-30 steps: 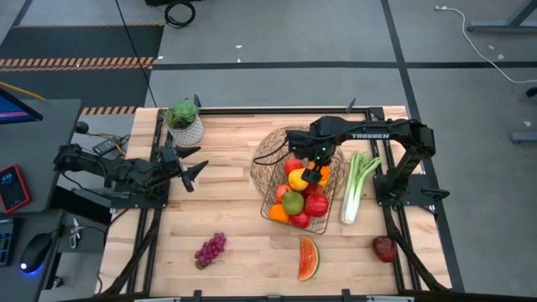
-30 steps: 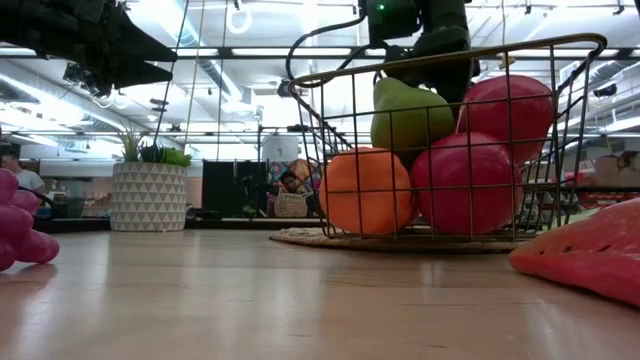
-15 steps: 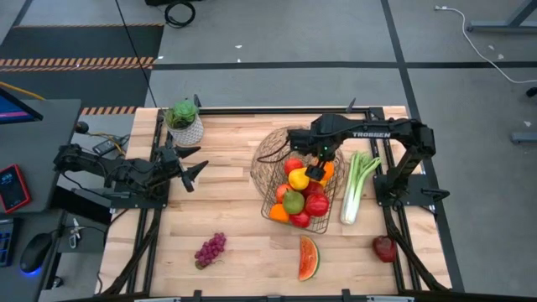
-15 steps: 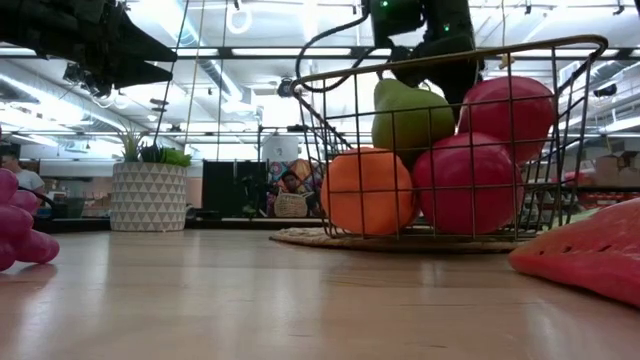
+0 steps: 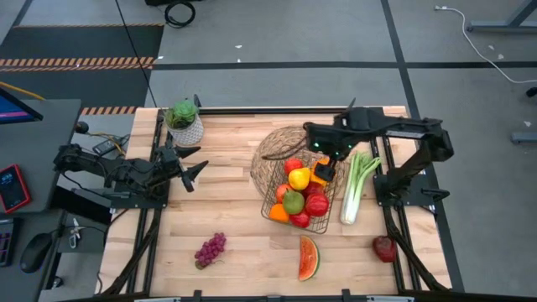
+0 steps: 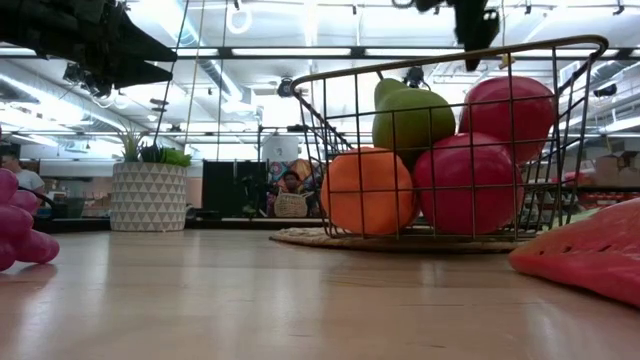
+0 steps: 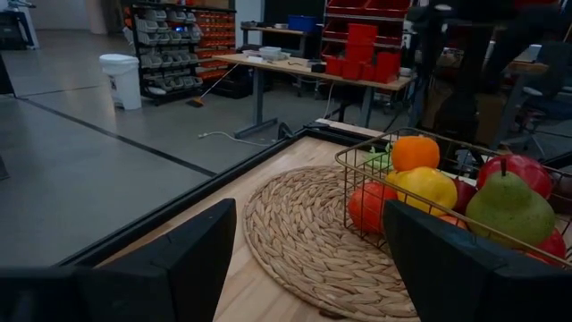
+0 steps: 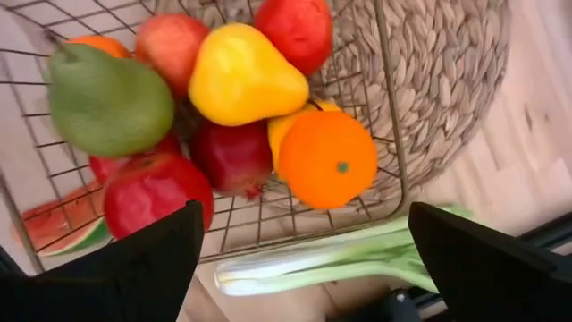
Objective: Build produce basket
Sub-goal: Put the dark red apple into the wire basket
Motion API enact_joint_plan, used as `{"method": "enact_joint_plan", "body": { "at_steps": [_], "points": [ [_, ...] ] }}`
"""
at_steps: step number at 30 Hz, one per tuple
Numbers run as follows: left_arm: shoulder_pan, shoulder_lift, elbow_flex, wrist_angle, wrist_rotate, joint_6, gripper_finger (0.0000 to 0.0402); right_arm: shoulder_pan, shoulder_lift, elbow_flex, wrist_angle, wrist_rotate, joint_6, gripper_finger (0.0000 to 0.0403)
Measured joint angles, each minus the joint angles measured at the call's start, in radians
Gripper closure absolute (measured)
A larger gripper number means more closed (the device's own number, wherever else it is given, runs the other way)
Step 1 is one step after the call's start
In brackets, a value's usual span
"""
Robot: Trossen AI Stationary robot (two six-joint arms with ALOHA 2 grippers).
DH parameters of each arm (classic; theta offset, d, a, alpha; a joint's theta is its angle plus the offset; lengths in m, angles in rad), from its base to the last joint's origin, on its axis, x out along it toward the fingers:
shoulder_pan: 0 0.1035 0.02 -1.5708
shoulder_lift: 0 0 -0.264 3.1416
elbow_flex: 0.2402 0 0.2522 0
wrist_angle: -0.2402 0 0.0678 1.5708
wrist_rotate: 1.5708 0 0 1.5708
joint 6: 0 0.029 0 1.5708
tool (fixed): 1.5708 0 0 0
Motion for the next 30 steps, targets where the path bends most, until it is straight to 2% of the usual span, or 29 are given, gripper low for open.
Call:
{"method": "enact_joint_plan", "body": {
  "at_steps": [3, 11, 18, 22, 26, 30],
  "points": [
    [0.0, 0.0, 0.0, 0.0, 0.0, 0.0, 0.0114, 0.062, -0.032, 0.0, 0.002, 0.038, 0.054, 0.0005],
    [0.0, 0.0, 0.0, 0.0, 0.0, 0.0, 0.0114, 0.241, -0.055, -0.054, 0.002, 0.032, 0.234, 0.0005],
    [0.0, 0.0, 0.0, 0.0, 0.0, 0.0, 0.0114, 0.356, -0.059, -0.219, 0.004, -0.186, 0.389, 0.0005],
    [0.0, 0.0, 0.0, 0.0, 0.0, 0.0, 0.0114, 0.408, -0.098, -0.315, 0.001, -0.223, 0.515, 0.0005],
    [0.0, 0.0, 0.0, 0.0, 0.0, 0.0, 0.0114, 0.462, -0.154, -0.428, 0.012, -0.309, 0.657, 0.0005],
    [0.0, 0.0, 0.0, 0.0, 0.0, 0.0, 0.0114, 0.528, -0.212, -0.507, 0.075, -0.315, 0.774, 0.0005]
  ]
}}
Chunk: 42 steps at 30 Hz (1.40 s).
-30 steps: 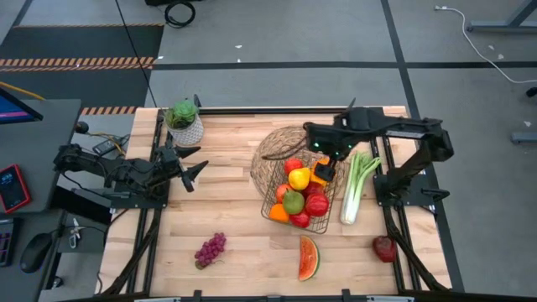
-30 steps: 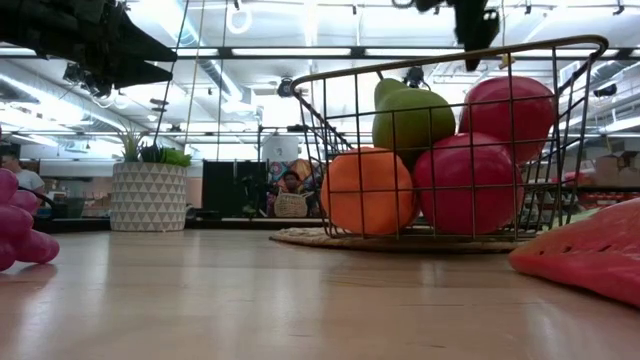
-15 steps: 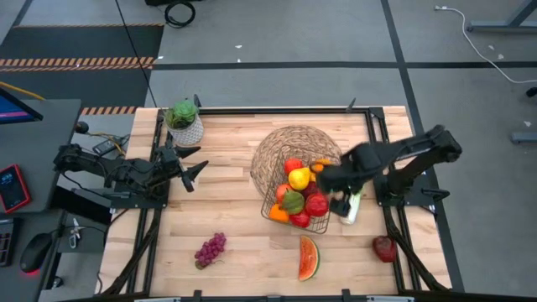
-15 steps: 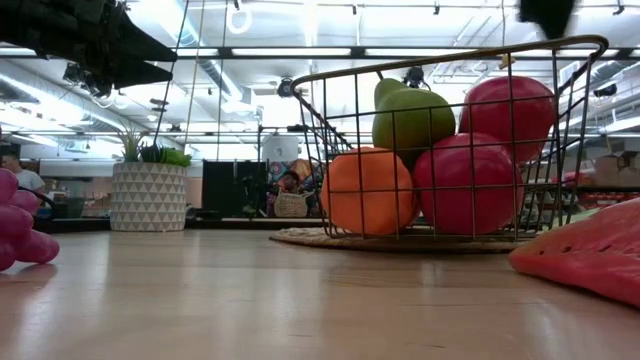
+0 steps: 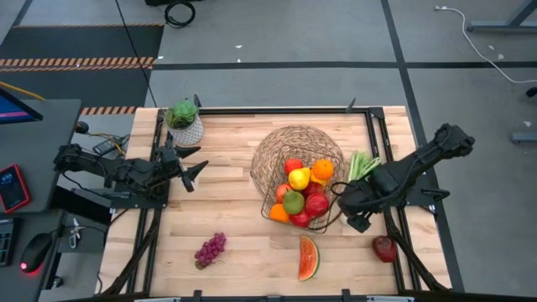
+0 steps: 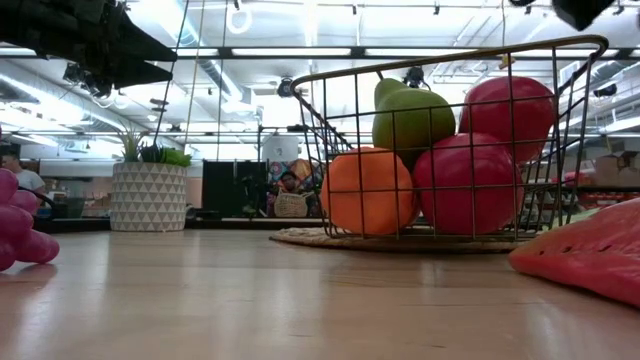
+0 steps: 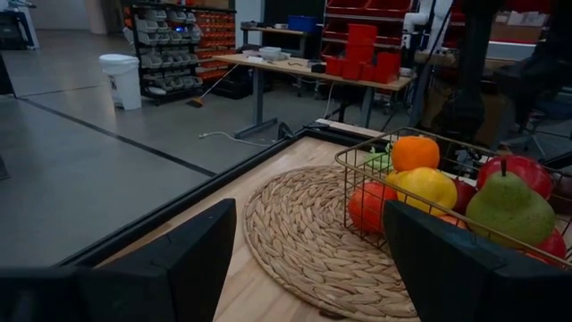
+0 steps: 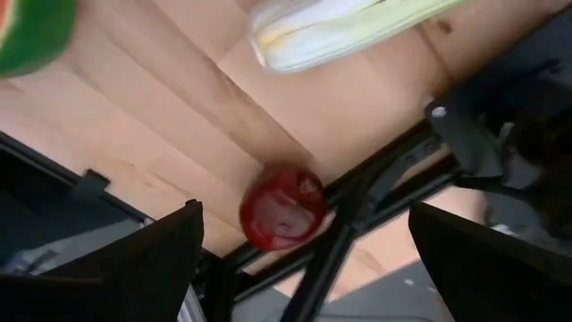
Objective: Build produce basket
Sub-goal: Put the dark red apple into the wire basket
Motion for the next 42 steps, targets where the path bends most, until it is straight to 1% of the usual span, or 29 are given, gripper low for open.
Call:
{"method": "enact_joint_plan", "body": {
  "at_steps": [4, 8, 12, 14, 18, 20, 22, 25, 31, 35, 40, 42],
  "points": [
    [0.0, 0.0, 0.0, 0.0, 0.0, 0.0, 0.0114, 0.071, -0.052, -0.062, 0.079, 0.031, 0.09, 0.0005],
    [0.0, 0.0, 0.0, 0.0, 0.0, 0.0, 0.0114, 0.165, -0.081, -0.134, 0.165, 0.065, 0.112, 0.0005],
    [0.0, 0.0, 0.0, 0.0, 0.0, 0.0, 0.0114, 0.251, -0.079, -0.208, 0.269, 0.049, 0.143, 0.0005],
    [0.0, 0.0, 0.0, 0.0, 0.0, 0.0, 0.0114, 0.272, -0.072, -0.239, 0.32, 0.008, 0.189, 0.0005],
    [0.0, 0.0, 0.0, 0.0, 0.0, 0.0, 0.0114, 0.294, -0.048, -0.274, 0.338, -0.113, 0.342, 0.0005],
    [0.0, 0.0, 0.0, 0.0, 0.0, 0.0, 0.0114, 0.305, -0.036, -0.287, 0.342, -0.141, 0.409, 0.0005],
    [0.0, 0.0, 0.0, 0.0, 0.0, 0.0, 0.0114, 0.314, -0.022, -0.301, 0.369, -0.157, 0.441, 0.0005],
    [0.0, 0.0, 0.0, 0.0, 0.0, 0.0, 0.0114, 0.323, -0.004, -0.32, 0.397, -0.195, 0.451, 0.0005],
    [0.0, 0.0, 0.0, 0.0, 0.0, 0.0, 0.0114, 0.319, 0.05, -0.339, 0.422, -0.203, 0.445, 0.0005],
    [0.0, 0.0, 0.0, 0.0, 0.0, 0.0, 0.0114, 0.31, 0.088, -0.339, 0.454, -0.228, 0.391, 0.0005],
    [0.0, 0.0, 0.0, 0.0, 0.0, 0.0, 0.0114, 0.318, 0.145, -0.339, 0.493, -0.228, 0.313, 0.0005],
    [0.0, 0.0, 0.0, 0.0, 0.0, 0.0, 0.0114, 0.324, 0.176, -0.339, 0.489, -0.256, 0.288, 0.0005]
  ]
}}
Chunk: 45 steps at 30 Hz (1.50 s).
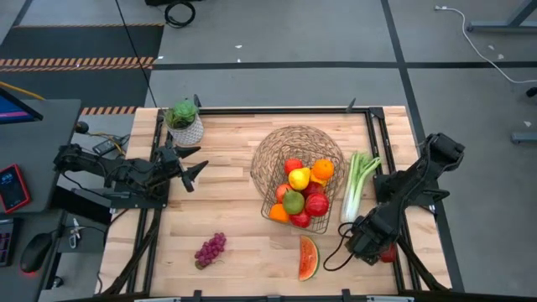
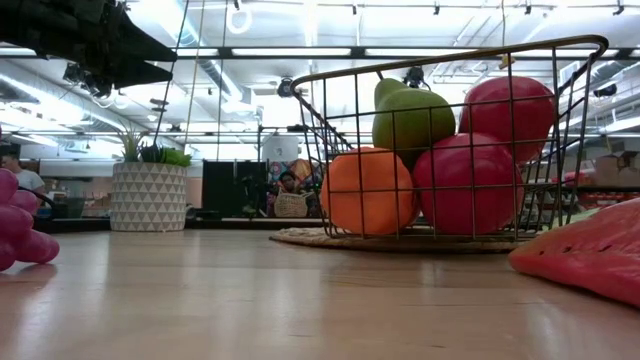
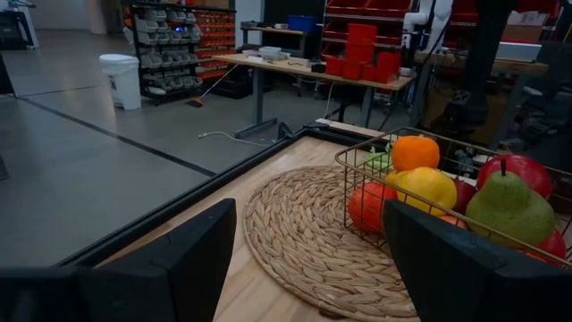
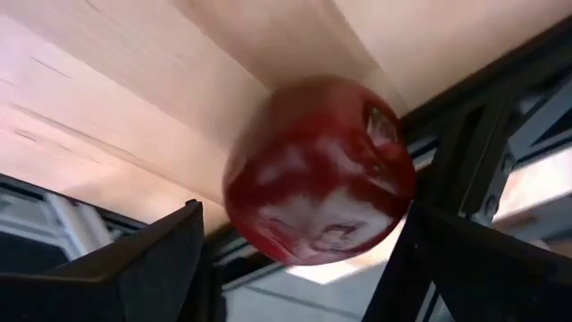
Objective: Build produce basket
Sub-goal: Put the dark red apple into the wire basket
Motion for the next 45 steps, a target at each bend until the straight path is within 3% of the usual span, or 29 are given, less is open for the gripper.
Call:
{"method": "enact_joint_plan", "body": {
  "at_steps": [12, 19, 25, 37, 45],
  "points": [
    [0.0, 0.0, 0.0, 0.0, 0.0, 0.0, 0.0114, 0.007, 0.127, 0.003, 0.094, -0.081, -0.055, 0.0005],
    [0.0, 0.0, 0.0, 0.0, 0.0, 0.0, 0.0114, 0.007, 0.112, 0.003, 0.122, -0.053, -0.023, 0.0005],
    [0.0, 0.0, 0.0, 0.0, 0.0, 0.0, 0.0114, 0.0, 0.102, 0.045, 0.14, 0.042, -0.047, 0.0005],
    [0.0, 0.0, 0.0, 0.0, 0.0, 0.0, 0.0114, 0.013, 0.099, 0.099, 0.273, 0.382, 0.013, 0.0005],
    [0.0, 0.0, 0.0, 0.0, 0.0, 0.0, 0.0114, 0.01, 0.099, 0.098, 0.283, 0.404, -0.005, 0.0005]
  ]
}}
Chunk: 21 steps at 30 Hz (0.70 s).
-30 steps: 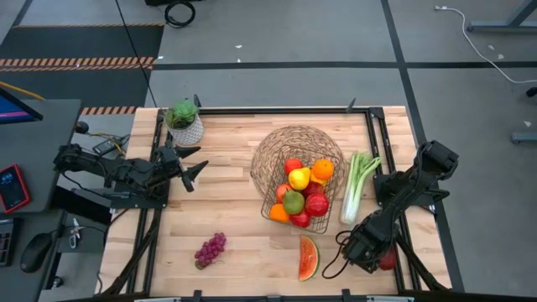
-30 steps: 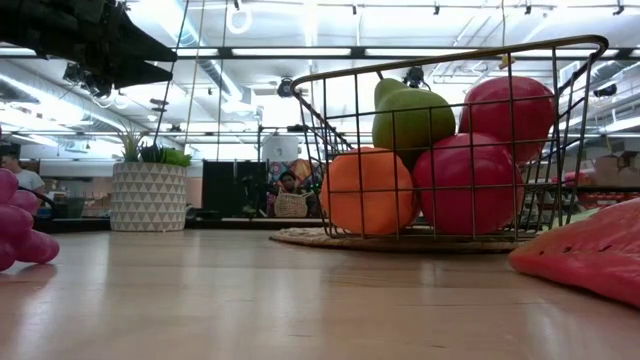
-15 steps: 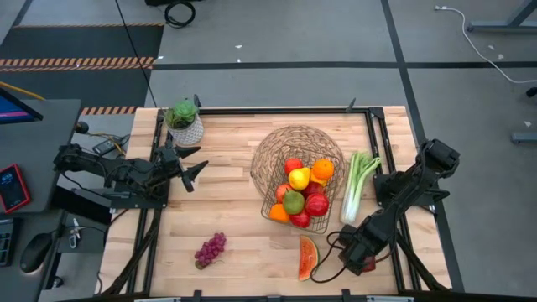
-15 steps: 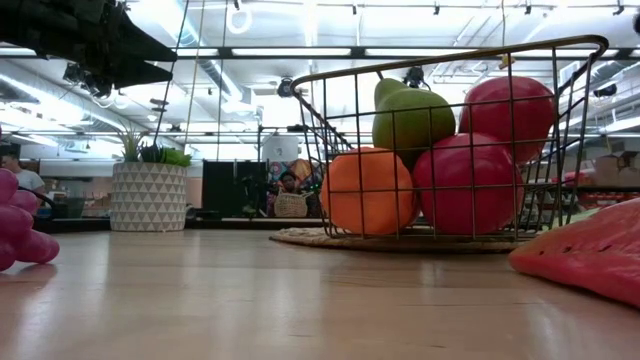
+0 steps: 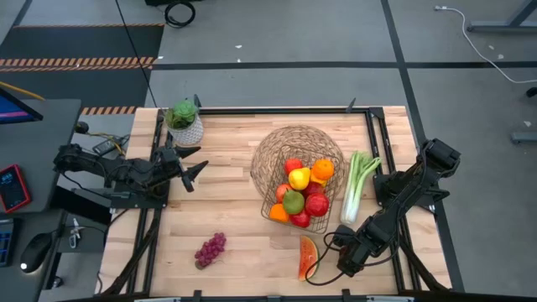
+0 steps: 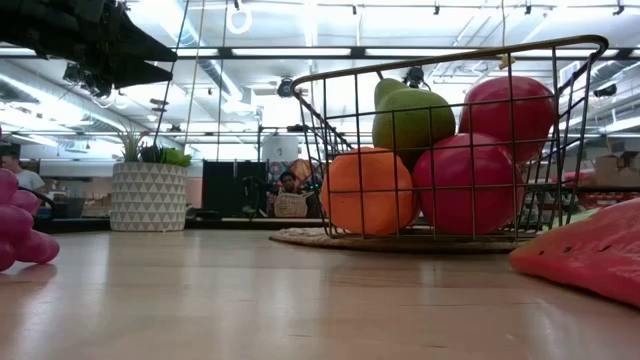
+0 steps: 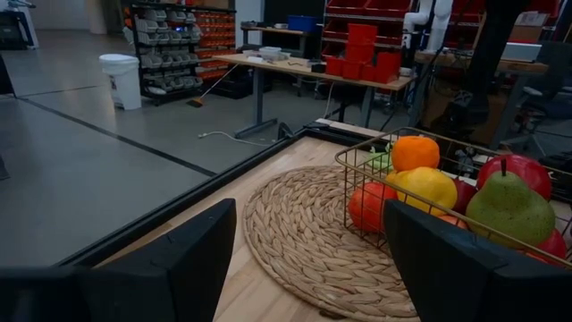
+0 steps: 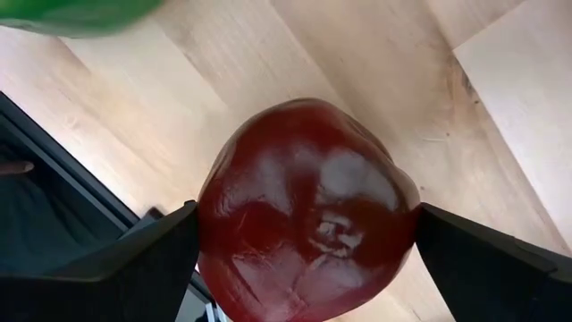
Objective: Build produce basket
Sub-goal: Put the dark red apple into the wire basket
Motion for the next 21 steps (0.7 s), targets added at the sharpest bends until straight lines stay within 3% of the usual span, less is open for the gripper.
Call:
{"method": "enact_joint_plan", "body": {
  "at_steps": [21],
  "points": [
    [0.0, 0.0, 0.0, 0.0, 0.0, 0.0, 0.0114, -0.005, 0.003, -0.003, 0.05, -0.052, 0.008, 0.0012]
  ]
}}
